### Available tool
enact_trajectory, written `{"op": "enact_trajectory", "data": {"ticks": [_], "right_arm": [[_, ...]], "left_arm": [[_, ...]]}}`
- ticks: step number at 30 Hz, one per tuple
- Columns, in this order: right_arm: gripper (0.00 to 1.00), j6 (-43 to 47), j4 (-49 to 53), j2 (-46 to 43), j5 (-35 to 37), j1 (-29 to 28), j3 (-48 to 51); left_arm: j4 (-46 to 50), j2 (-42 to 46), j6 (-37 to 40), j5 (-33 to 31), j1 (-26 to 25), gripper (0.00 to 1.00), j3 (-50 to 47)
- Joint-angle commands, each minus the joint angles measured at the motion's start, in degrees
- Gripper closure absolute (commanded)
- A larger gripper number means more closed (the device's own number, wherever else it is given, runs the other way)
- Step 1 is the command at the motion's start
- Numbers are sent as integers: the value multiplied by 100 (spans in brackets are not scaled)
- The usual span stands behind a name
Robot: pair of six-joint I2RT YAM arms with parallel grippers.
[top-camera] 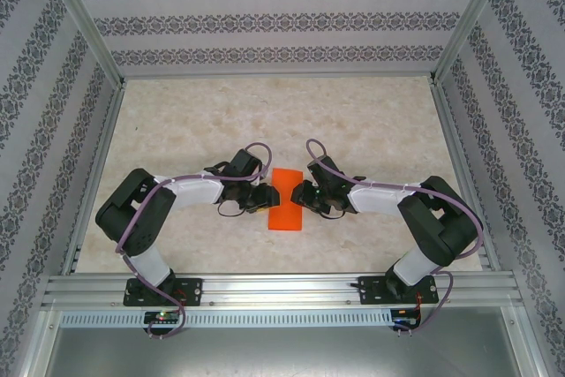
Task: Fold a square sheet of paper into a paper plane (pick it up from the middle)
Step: Fold the triangle a second time at the center of the table.
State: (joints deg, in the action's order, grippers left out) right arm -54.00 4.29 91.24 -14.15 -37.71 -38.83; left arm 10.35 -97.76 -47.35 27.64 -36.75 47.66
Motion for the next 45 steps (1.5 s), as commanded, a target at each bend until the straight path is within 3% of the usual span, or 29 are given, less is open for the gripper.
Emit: {"op": "enact_trajectory", "data": {"ticks": [1, 19, 26, 34, 41, 45], "right_arm": [[64, -43, 89, 23, 72, 28, 183], [64, -66, 93, -79, 73, 19, 183], [62, -6, 14, -559, 119, 19, 157], [55, 217, 629, -1716, 895, 14, 339], [32, 498, 603, -2802, 1520, -72, 772], [31, 962, 336, -2928, 1706, -119, 893]], "left_arm": [[-589, -34, -283, 236, 37, 59, -139], [-818, 149, -443, 117, 32, 60, -278], [-987, 143, -597, 149, 44, 68, -248], [-1056, 160, -691, 127, 45, 72, -257], [-1053, 160, -720, 199, 45, 73, -159], [-1161, 143, -760, 249, 45, 73, -185]]}}
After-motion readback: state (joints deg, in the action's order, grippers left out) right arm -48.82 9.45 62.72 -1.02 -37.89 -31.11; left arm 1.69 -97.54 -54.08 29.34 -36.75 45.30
